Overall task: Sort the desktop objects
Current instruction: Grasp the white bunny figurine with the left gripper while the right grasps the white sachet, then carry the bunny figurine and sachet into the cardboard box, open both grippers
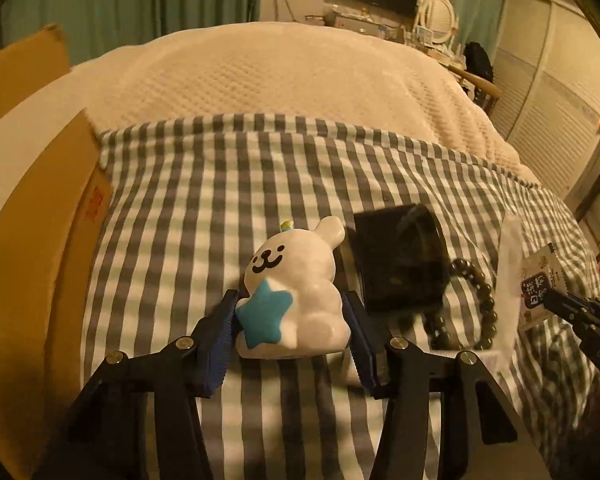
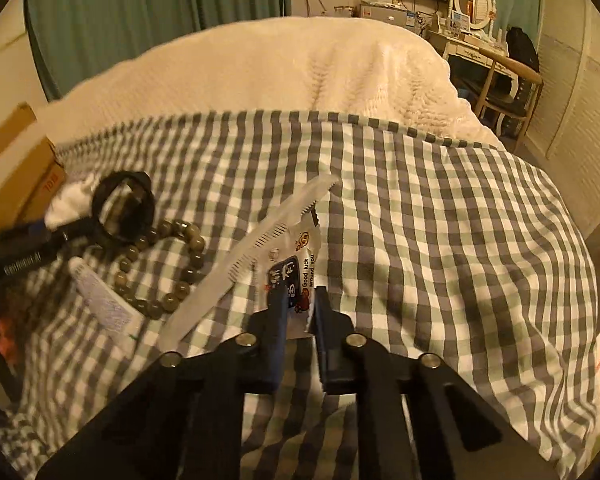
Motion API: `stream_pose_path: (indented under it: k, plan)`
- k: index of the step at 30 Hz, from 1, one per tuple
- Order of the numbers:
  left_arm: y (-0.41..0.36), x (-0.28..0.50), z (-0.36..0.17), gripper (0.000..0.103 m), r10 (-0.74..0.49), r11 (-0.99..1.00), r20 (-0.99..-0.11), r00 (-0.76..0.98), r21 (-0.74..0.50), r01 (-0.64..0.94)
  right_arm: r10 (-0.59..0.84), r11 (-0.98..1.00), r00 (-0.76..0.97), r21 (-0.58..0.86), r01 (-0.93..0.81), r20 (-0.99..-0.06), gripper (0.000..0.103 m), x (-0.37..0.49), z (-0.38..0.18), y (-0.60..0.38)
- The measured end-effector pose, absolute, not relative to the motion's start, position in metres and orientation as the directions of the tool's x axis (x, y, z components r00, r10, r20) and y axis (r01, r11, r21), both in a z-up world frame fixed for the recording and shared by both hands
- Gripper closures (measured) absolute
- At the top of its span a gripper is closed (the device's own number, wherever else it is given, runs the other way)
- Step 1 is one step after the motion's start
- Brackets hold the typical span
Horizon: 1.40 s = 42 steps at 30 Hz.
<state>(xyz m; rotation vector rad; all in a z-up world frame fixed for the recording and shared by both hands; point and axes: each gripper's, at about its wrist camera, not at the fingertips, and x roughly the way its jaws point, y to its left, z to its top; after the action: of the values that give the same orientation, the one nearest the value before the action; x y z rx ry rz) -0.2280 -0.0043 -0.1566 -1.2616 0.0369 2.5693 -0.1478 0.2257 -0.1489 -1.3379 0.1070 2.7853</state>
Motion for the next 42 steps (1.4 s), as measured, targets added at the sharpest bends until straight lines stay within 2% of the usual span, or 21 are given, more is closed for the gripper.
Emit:
stream_pose_path:
  k: [4, 15, 20, 24, 30, 34, 38, 42]
  plan:
    - [-0.008, -0.208, -0.146, 0.051, 0.252, -0.958, -0.770, -0.586, -0.112, -0.266, -0.036, -0.994, -0.650, 0.094, -0.055, -0.759, 0.099, -0.133, -0.136, 0.222]
    - [-0.012, -0.158, -0.100, 0.051, 0.313, -0.943, -0.692, -0.650, -0.147, -0.297, -0.096, -0.992, -0.678, 0.127, 0.004, -0.729, 0.100, -0.103, -0.114, 0.195]
    - [-0.031, -0.141, -0.063, 0.051, 0.364, -0.929, -0.650, -0.667, -0.201, -0.311, -0.086, -0.995, -0.705, 0.097, 0.024, -0.704, 0.100, -0.065, -0.076, 0.182]
    - [-0.060, -0.128, -0.022, 0.051, 0.398, -0.917, -0.612, -0.684, -0.233, -0.325, -0.132, -0.989, -0.733, 0.134, 0.055, -0.667, 0.100, -0.032, -0.033, 0.164]
    - [-0.126, -0.118, 0.040, 0.051, 0.330, -0.942, -0.583, -0.743, -0.150, -0.300, -0.221, -0.975, -0.772, 0.133, 0.176, -0.596, 0.100, -0.012, 0.042, 0.092]
    - [-0.185, -0.127, 0.066, 0.051, 0.272, -0.962, -0.562, -0.781, -0.126, -0.243, -0.323, -0.944, -0.769, 0.129, 0.304, -0.552, 0.100, -0.030, 0.083, 0.016]
    - [-0.233, -0.154, 0.059, 0.051, 0.171, -0.983, -0.597, -0.784, -0.056, -0.172, -0.391, -0.913, -0.726, 0.141, 0.382, -0.566, 0.100, -0.069, 0.090, -0.049]
    - [-0.273, -0.180, 0.026, 0.051, 0.145, -0.989, -0.651, -0.745, -0.064, -0.136, -0.421, -0.897, -0.675, 0.170, 0.407, -0.606, 0.100, -0.121, 0.072, -0.099]
